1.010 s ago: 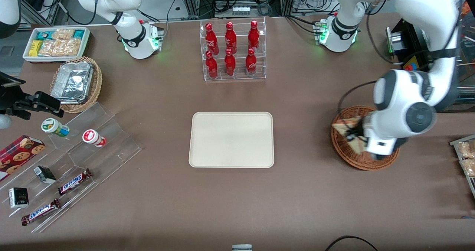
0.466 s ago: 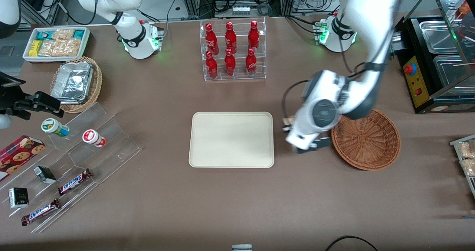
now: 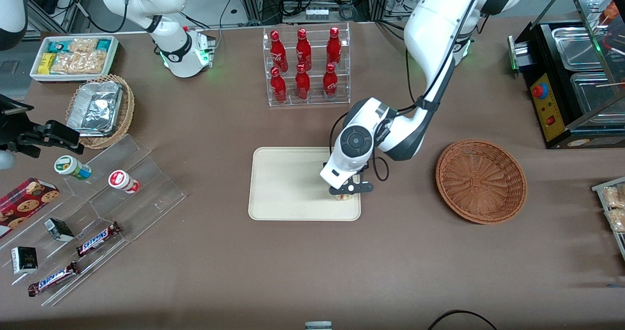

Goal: Place sandwich from basket to tray
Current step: 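Carry the sandwich with the left gripper over to the cream tray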

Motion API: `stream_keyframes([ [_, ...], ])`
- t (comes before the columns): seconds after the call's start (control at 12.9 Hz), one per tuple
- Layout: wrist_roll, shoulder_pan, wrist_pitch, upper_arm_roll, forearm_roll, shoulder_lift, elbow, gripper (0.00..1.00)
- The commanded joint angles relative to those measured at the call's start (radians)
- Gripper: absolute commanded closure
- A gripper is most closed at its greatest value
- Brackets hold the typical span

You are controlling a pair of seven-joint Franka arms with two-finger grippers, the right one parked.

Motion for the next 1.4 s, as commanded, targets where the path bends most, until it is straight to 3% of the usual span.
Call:
stream_keyframes([
  [0.0,0.033,-0.022,-0.007,0.014,0.004,0.061,0.072,0.64],
  [0.23,0.070,-0.022,-0.007,0.014,0.005,0.108,0.116,0.59],
  [0.31,0.065,-0.023,-0.006,0.014,0.004,0.113,0.119,0.52],
  [0.39,0.064,-0.023,-0.006,0.016,0.005,0.113,0.119,0.34],
  [0.54,0.061,-0.020,-0.009,0.017,0.005,0.104,0.122,0.24],
  [0.7,0.027,-0.013,-0.026,0.024,0.011,0.041,0.122,0.06],
  [1.17,0.038,0.024,-0.300,0.177,0.038,-0.244,0.098,0.00],
  [1.32,0.050,0.026,-0.345,0.229,0.083,-0.318,0.051,0.00],
])
